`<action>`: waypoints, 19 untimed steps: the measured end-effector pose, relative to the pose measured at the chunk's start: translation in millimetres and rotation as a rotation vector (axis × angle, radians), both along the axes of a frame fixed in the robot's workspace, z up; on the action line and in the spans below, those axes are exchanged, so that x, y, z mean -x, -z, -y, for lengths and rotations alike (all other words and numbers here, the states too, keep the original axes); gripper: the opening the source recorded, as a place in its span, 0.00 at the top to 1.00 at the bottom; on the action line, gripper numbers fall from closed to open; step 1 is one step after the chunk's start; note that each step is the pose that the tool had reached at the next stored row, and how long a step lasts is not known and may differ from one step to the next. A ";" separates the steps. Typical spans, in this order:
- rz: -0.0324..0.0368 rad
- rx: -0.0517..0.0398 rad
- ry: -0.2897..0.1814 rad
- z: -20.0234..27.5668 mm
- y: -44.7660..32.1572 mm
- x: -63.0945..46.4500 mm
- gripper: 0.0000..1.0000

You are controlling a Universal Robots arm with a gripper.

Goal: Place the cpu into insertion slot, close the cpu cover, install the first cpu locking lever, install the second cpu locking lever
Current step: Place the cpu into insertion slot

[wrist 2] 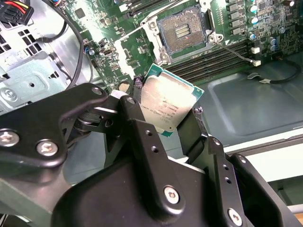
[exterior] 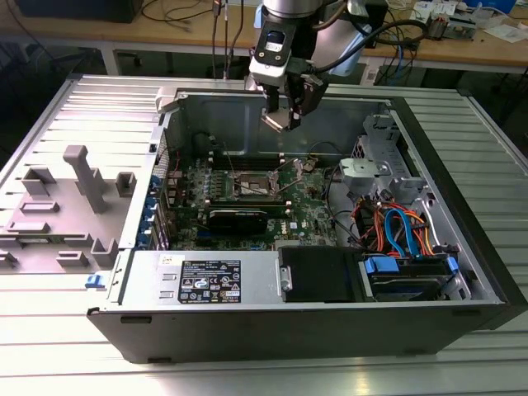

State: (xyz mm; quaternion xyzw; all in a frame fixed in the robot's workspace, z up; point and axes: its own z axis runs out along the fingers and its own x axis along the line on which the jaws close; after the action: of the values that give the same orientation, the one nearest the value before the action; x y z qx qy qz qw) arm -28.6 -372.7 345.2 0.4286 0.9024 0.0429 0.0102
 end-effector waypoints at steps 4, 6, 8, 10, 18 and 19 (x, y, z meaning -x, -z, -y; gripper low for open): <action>0.0000 0.0000 0.000 0.0 0.0 0.0 0.45; 0.0000 0.0001 0.000 0.0 0.0 0.0 0.45; 0.0000 0.0000 0.000 0.0 0.0 0.0 0.45; 0.0000 0.0001 0.002 0.0 0.0 0.0 0.45; 0.0000 0.0000 0.054 1.0 2.3 0.0 0.45; 0.0000 -0.0001 0.062 1.1 2.7 -0.1 0.45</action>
State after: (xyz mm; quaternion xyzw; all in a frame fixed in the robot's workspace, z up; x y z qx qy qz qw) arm -28.6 -373.7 342.5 0.4565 0.8886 0.0426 0.0116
